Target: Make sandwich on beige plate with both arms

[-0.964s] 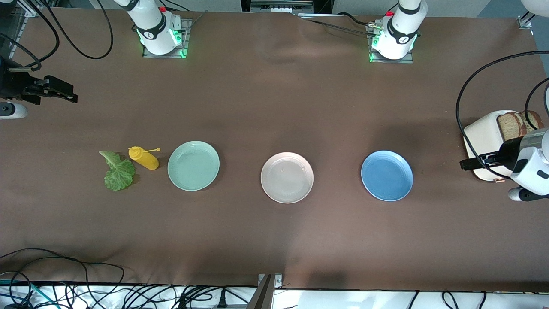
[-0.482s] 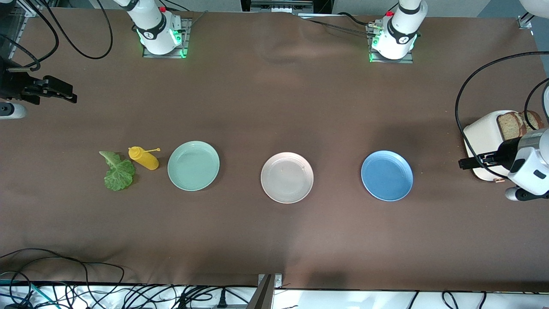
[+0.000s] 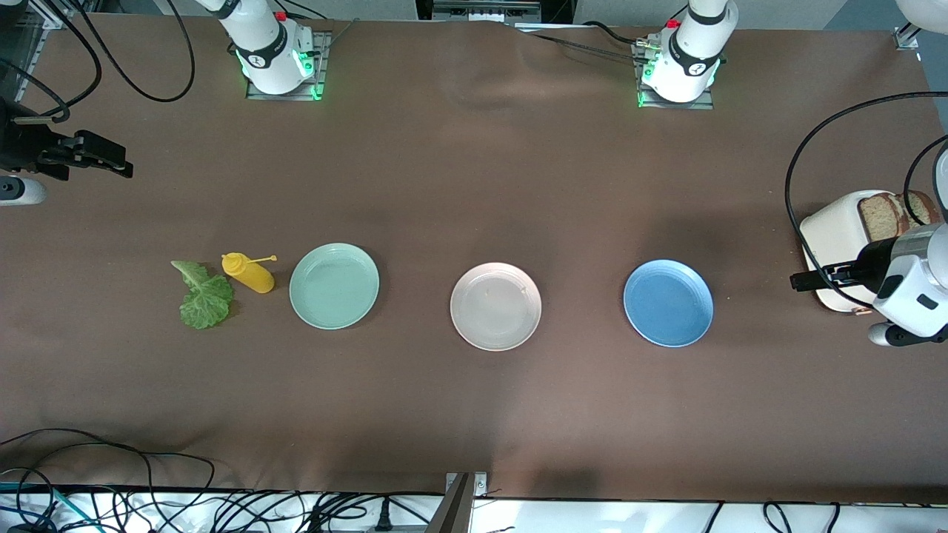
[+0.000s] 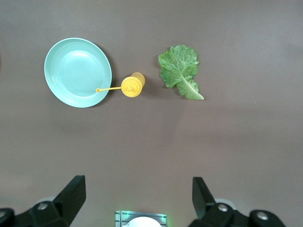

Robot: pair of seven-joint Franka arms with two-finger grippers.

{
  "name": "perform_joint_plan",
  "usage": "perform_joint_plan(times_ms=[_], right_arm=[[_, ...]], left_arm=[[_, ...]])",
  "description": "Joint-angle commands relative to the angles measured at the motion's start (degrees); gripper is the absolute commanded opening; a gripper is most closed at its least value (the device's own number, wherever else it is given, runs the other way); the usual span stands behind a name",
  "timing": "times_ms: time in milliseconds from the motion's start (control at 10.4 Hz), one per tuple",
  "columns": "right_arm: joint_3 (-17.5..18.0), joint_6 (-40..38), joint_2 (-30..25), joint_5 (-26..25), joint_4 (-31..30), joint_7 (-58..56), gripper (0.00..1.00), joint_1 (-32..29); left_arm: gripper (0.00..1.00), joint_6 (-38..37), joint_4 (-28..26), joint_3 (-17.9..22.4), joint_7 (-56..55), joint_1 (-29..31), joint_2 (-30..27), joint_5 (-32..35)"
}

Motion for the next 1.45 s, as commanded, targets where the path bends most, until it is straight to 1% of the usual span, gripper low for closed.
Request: perform_joint_plan(times_ms=[0,1156,1349], right_arm=[[0.0,-1.2,-0.5,-0.6,0.7,-0.5,1.00,-0.1],[-0.1,-2.1,-0.5,-0.6,0.7,-1.5,1.00,-0.1],[-0.5,-2.1,-0.5,-0.6,0.8,-1.6,1.00,-0.2]], left_arm=[[1.00,0.6,-1.3,-0.4,1.1,0.5,-1.2,0.0],[1.00,0.5,-0.7,-0.2,1.2,1.4,-1.2,0.0],[1.00,0.4,-0.7,-0.2,1.2,1.4,-1.2,0.1]])
